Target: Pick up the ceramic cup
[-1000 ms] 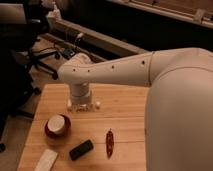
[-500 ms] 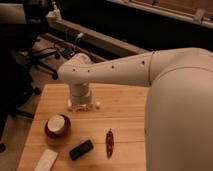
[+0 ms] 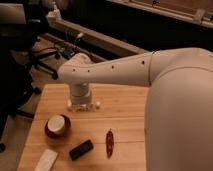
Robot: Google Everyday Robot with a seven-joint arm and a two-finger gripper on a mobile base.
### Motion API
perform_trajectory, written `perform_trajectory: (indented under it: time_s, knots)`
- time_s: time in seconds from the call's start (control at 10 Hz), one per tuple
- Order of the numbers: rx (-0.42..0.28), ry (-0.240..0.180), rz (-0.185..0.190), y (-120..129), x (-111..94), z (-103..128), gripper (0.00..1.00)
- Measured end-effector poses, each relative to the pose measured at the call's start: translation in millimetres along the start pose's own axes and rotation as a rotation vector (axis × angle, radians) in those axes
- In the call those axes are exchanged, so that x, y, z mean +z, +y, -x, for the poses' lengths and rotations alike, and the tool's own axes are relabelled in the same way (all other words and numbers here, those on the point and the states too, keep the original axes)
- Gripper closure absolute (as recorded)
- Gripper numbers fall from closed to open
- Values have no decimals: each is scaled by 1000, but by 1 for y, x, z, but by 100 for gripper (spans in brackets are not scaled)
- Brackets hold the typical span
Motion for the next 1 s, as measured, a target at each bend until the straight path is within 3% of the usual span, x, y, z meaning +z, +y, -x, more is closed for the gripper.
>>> perform_trajectory:
  time_s: [0.5,1.0]
  knots:
    - [-16,-12,8,5,2,3,35]
    - [-182,3,-20,56,32,-1,35]
